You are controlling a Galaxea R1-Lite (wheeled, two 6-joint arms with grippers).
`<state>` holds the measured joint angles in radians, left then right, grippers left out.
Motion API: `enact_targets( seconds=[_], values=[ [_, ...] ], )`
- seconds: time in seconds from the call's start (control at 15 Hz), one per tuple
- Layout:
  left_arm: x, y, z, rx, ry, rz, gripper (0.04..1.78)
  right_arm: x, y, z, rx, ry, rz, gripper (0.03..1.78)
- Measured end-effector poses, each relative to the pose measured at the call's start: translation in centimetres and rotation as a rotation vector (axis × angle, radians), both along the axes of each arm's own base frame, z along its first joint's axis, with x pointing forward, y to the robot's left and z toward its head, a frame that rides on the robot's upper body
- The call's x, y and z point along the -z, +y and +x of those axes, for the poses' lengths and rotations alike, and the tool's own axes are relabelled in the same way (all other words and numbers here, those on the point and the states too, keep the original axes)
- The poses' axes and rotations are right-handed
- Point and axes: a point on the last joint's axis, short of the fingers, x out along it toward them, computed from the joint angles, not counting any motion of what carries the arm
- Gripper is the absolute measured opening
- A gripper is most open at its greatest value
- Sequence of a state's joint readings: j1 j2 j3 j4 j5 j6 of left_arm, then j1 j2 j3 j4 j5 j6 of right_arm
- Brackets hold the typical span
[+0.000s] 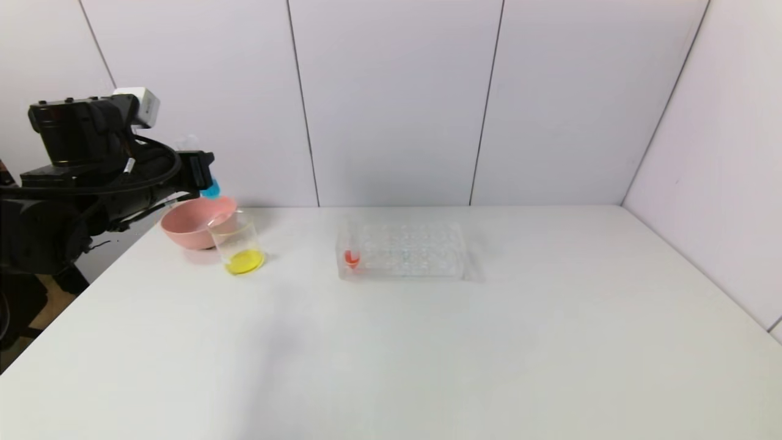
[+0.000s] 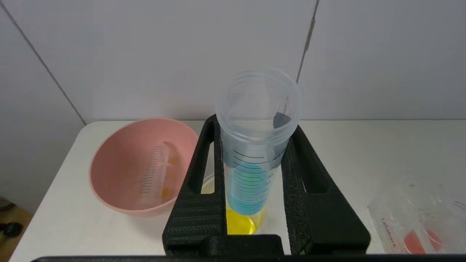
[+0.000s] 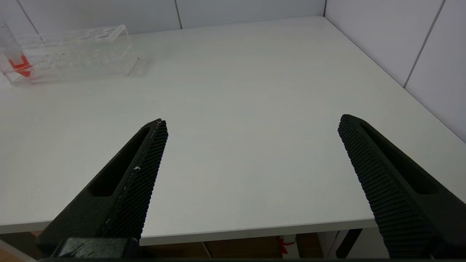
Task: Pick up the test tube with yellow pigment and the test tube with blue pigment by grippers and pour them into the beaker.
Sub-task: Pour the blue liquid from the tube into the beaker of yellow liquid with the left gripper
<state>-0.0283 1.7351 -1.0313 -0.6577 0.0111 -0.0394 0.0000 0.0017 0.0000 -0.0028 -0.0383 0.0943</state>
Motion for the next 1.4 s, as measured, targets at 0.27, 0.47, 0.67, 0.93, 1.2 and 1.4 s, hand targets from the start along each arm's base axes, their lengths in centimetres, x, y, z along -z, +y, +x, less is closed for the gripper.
enact_targets(
  seconds=[0.27, 0.47, 0.67, 0.93, 1.2, 1.4],
  values=[
    [0.5, 2.7, -0.6, -0.021, 0.018, -0.004, 0.45, 0.0, 0.0, 0.0, 0.000, 0.000, 0.000, 1.71],
    [0.8, 3.9, -1.0, -0.044, 0.028, -0.007, 0.45, 0.0, 0.0, 0.0, 0.000, 0.000, 0.000, 1.71],
    [0.8, 4.6, -1.2, -0.045, 0.029, -0.008, 0.45, 0.0, 0.0, 0.0, 0.000, 0.000, 0.000, 1.71],
    [1.1, 4.9, -1.5, -0.055, 0.038, -0.006, 0.45, 0.0, 0.0, 0.0, 0.000, 0.000, 0.000, 1.71],
    [1.1, 5.5, -1.8, -0.069, 0.044, -0.012, 0.45, 0.0, 0.0, 0.0, 0.000, 0.000, 0.000, 1.71],
    [0.9, 6.0, -1.8, -0.030, 0.040, -0.013, 0.45, 0.0, 0.0, 0.0, 0.000, 0.000, 0.000, 1.71]
  ],
)
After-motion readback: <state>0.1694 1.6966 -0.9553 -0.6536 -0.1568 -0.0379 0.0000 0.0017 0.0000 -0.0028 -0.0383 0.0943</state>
